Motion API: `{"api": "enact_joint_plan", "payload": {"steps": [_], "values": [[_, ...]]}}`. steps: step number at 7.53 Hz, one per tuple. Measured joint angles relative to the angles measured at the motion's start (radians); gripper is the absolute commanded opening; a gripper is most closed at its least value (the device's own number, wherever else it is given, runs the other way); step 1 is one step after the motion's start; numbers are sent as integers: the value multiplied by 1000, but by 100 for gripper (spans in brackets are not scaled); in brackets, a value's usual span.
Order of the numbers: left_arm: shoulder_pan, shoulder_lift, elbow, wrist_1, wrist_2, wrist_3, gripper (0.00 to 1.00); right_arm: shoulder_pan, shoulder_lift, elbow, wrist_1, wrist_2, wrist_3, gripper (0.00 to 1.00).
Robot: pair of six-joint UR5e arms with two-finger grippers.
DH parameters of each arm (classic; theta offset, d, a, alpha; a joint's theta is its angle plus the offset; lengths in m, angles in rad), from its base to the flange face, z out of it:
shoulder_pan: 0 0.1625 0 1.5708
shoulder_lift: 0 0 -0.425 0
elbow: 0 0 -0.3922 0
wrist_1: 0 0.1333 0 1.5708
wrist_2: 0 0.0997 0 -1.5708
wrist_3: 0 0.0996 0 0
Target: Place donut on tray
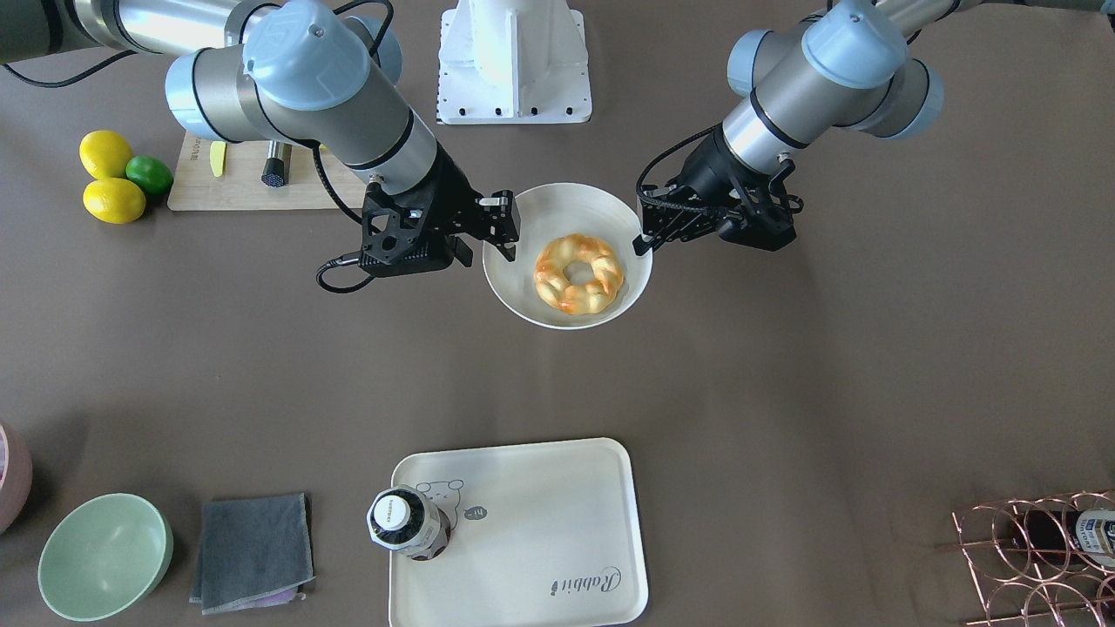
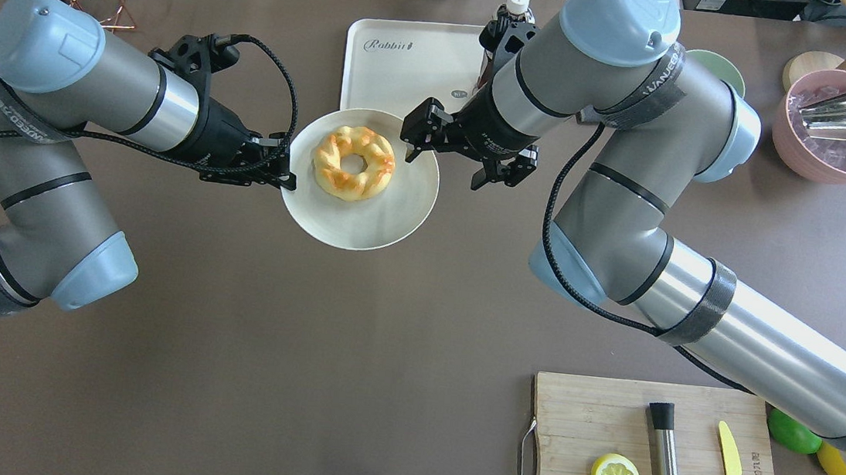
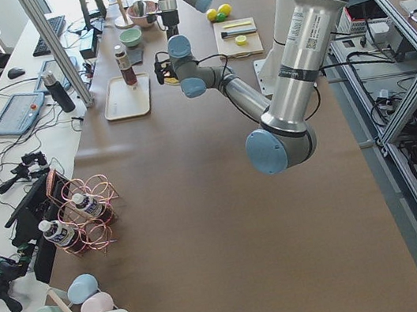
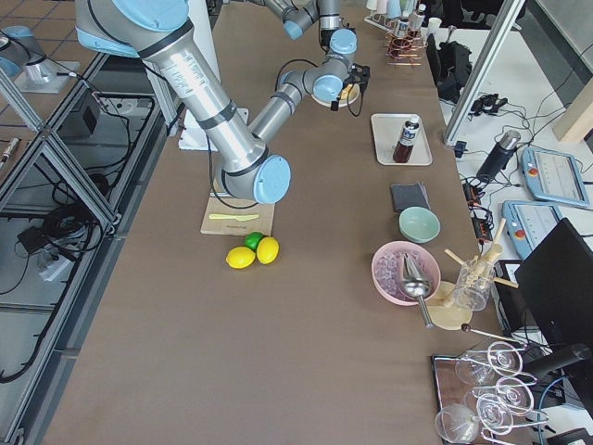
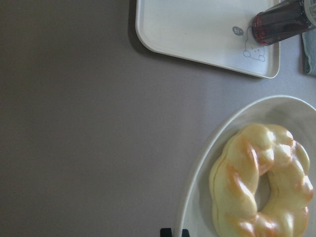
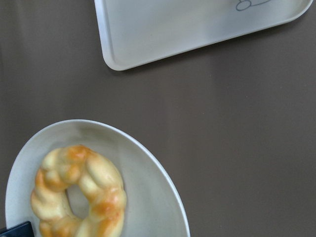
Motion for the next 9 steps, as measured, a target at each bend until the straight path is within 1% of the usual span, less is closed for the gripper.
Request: {"api": "enact_joint_plan", "payload": {"steps": [2,3,4,5,7,8,9], "values": [[-17,3,7,43,-19,2,0,58,-25,7,-9,57,-1,100],[-55,19,4,57,-73,5,0,97,-65,24,-12,85,-6,100],[-110,59,-7,60,-142,20,0,134,-119,48,-14,103,-18,100],[-156,118,-25,58,-190,58,0,163,-182,70,-14,111,-59,100],[-224,251,-49,14,-225,135,0,237,-330,101,-17,127,-229,100],[-241,291,-52,-12,-228,142,0,273,-400,103,-34,130,-351,100],[-247,308,-44,-24,-226,142,0,318,-459,99,-76,129,-499,100]]}}
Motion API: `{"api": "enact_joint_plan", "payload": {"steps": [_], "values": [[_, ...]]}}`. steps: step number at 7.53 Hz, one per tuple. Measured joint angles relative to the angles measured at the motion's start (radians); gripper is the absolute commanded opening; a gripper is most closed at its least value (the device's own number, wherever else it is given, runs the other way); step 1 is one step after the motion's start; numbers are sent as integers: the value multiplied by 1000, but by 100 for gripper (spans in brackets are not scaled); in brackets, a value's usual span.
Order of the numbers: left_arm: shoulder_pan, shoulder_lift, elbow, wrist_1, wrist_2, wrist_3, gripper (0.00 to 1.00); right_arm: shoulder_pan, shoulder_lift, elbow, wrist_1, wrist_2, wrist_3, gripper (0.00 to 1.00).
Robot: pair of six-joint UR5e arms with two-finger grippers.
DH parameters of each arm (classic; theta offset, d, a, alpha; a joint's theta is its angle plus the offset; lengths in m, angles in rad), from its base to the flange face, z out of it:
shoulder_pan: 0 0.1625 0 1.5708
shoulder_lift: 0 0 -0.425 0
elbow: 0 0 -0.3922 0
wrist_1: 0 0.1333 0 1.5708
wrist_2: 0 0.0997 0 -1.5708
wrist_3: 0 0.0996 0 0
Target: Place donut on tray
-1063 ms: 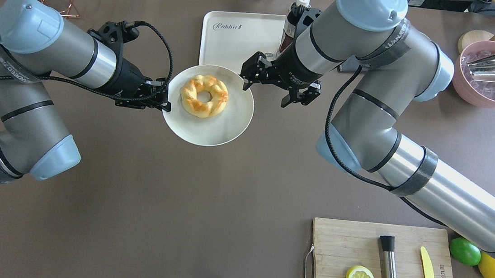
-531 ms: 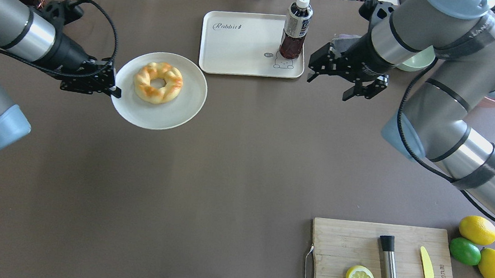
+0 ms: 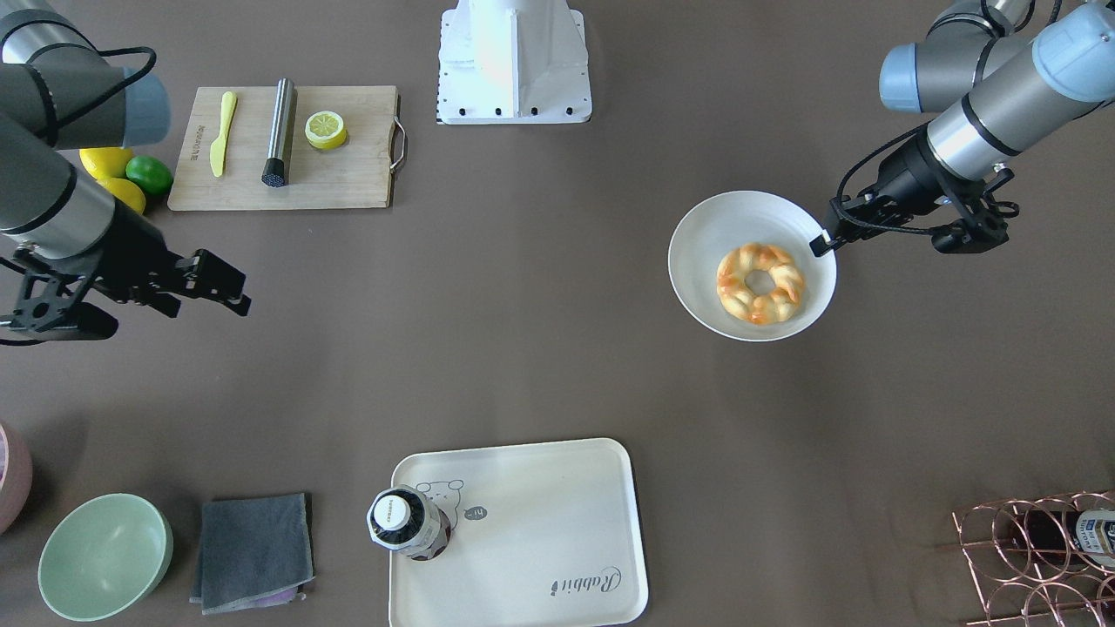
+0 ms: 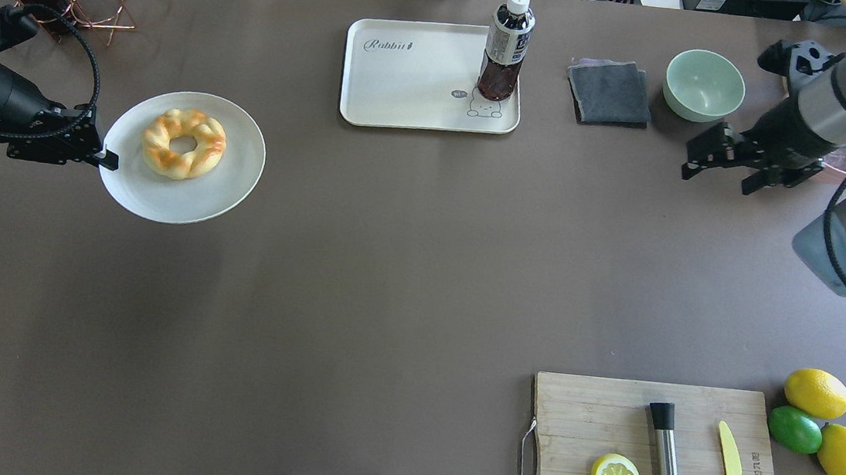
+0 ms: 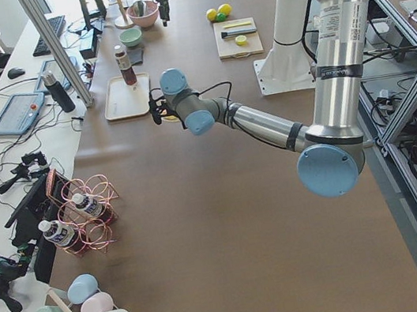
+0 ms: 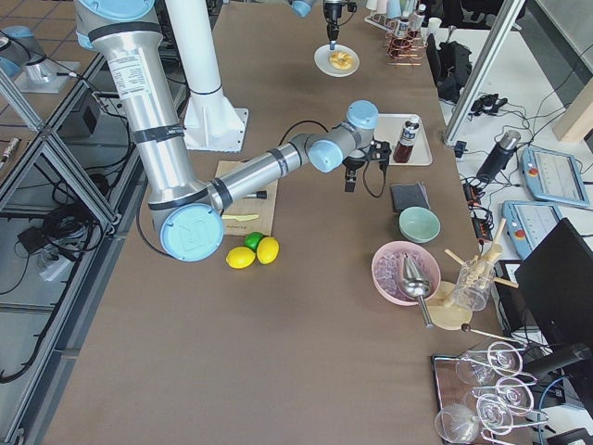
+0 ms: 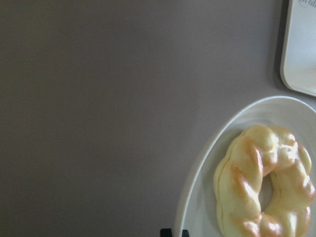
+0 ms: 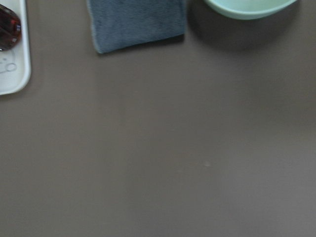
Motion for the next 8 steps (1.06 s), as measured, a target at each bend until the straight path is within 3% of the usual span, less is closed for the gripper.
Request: {"api": "enact_joint_plan", "payload": {"steps": [2,4,8], "values": [[2,-49,50,1,3,-15,0,137,-62,-29,-154,-17,-319,100],[50,-196,116,7,9,-128,0,256,-100,-49,-278,-41,-543,100],[170,-480,362,1,176,-313,0,386,-169,-113,-390,-129,-879,100]]}}
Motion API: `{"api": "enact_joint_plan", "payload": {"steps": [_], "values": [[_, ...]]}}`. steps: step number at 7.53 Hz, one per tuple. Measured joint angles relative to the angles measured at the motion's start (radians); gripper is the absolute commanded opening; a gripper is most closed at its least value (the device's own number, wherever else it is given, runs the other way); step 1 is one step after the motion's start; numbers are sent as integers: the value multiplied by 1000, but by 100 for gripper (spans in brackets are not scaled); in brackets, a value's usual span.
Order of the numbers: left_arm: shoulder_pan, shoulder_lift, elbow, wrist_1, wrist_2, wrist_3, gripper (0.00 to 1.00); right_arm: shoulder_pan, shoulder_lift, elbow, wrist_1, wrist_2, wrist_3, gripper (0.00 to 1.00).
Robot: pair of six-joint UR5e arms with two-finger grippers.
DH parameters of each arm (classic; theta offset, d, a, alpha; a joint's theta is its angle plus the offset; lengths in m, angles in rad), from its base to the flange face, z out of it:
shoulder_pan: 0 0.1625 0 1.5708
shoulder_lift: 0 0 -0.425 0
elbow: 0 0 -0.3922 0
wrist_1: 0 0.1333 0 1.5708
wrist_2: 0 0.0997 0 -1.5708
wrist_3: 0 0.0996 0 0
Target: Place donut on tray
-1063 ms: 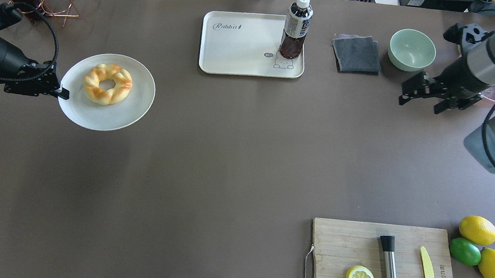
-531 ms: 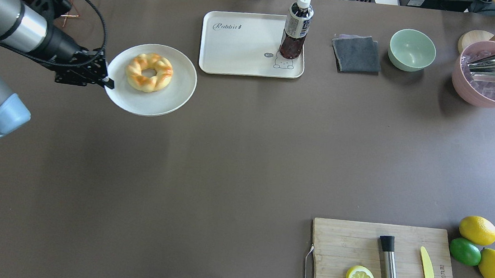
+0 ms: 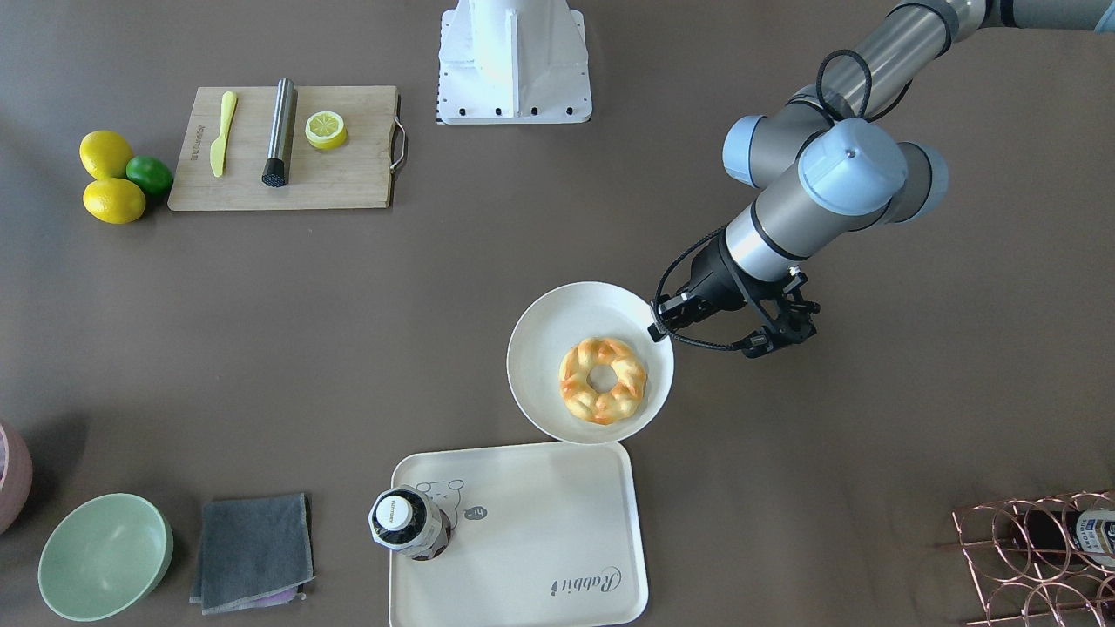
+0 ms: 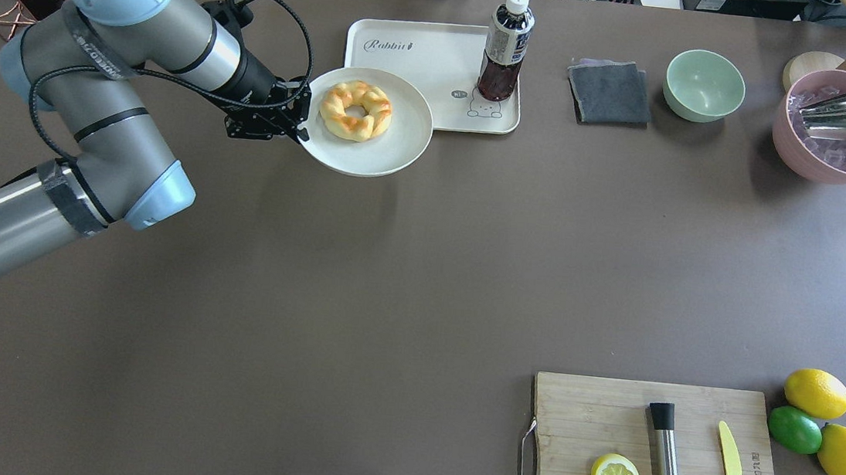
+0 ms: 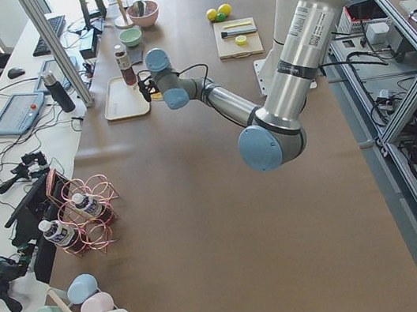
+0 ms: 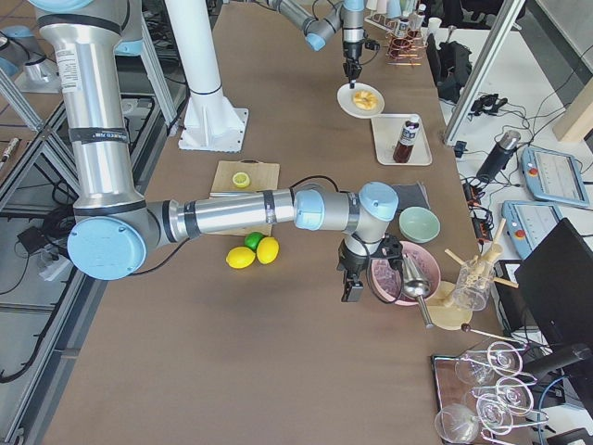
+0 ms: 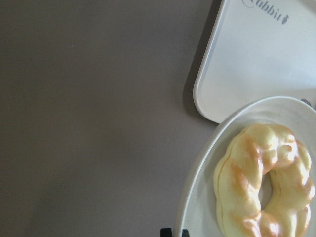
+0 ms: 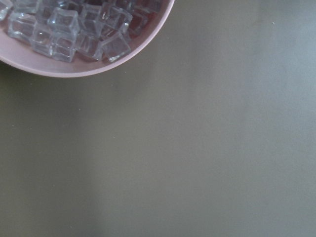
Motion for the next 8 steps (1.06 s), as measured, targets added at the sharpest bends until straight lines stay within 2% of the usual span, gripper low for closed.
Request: {"api": "enact_joint_plan", "payload": {"steps": [2,4,8], "values": [[-7,-91,133,-47,74,-147,0,31,-13,-21,0,0,-34,100],[9,-171,267,-160,185,-361,0,50,-41,-20,2,12,-39,100],[60,-298,462,-222,350,-498,0,71,-65,-15,2,40,-40,100]]}}
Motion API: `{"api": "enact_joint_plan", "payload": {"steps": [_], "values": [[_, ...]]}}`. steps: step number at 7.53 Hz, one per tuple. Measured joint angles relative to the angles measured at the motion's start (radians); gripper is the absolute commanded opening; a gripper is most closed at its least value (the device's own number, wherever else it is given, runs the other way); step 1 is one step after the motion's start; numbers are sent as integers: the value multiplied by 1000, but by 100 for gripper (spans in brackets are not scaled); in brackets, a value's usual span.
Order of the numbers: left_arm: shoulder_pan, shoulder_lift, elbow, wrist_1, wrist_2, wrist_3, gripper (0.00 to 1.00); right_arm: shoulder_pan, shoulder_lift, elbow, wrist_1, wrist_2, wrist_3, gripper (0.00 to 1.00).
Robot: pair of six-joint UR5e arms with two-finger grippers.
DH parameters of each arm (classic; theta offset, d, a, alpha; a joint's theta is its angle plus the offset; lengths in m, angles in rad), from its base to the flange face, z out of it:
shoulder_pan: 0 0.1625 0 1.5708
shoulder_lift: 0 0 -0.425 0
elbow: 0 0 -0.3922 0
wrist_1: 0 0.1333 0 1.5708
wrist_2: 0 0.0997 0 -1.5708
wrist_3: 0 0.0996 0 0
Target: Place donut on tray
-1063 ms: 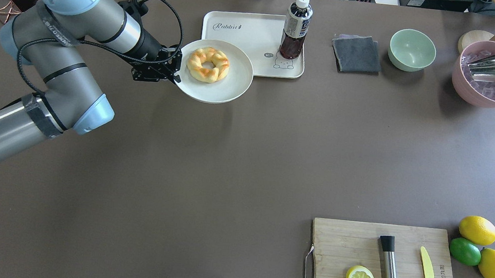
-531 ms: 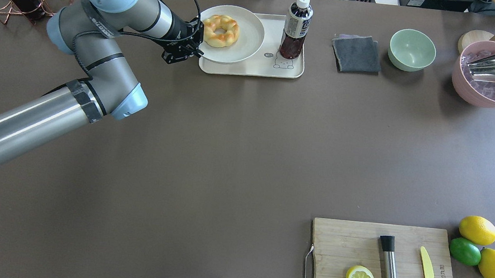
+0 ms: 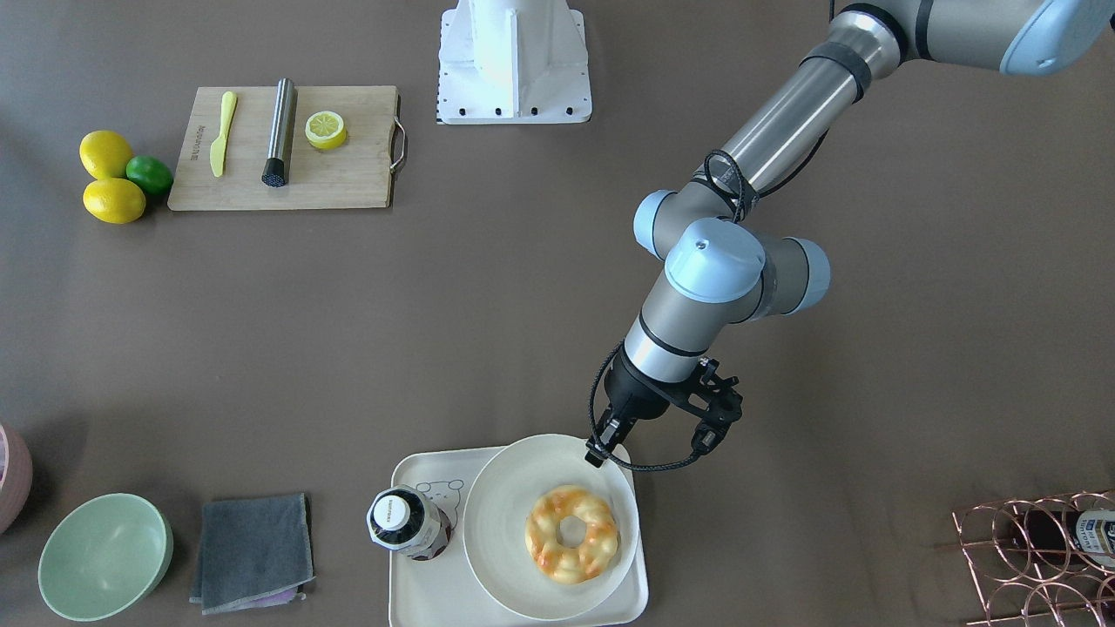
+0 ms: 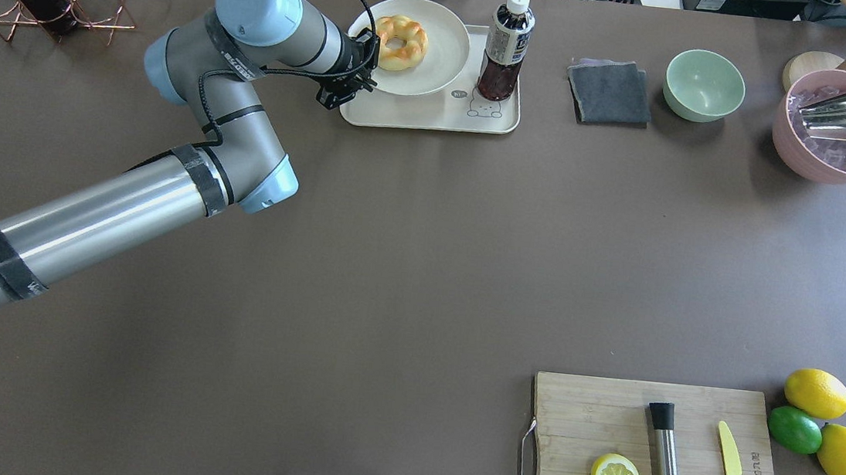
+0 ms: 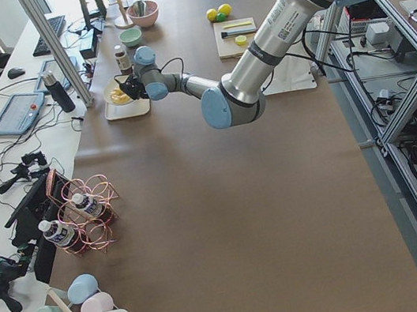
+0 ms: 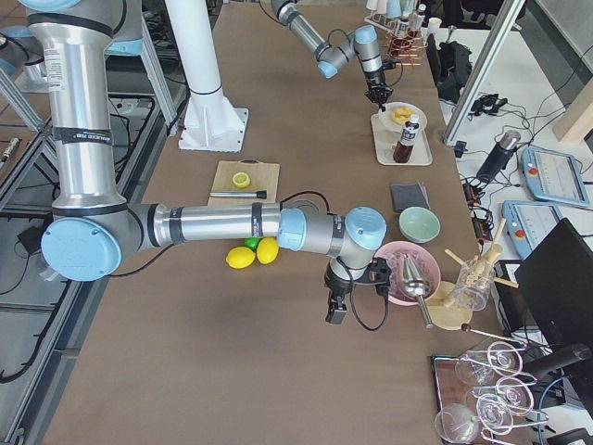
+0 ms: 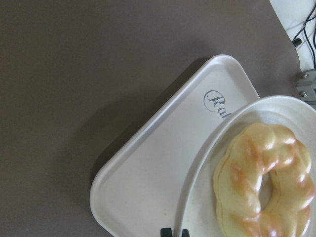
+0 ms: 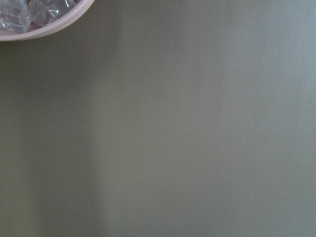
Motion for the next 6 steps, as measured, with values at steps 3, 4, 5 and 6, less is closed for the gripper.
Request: {"api": "enact_joint_plan", "payload": {"steps": [3,4,5,6], "values": [[14,-30,67,-12,42,14,0,11,-5,1,1,19,0,100],[16,-31,75,-13,46,33,78,13,-5,1,1,19,1,100],[21,-31,79,-14,49,60,98,14,-4,1,1,19,1,100],[27,-31,80,-14,57,85,98,15,-3,2,1,19,2,100]]}}
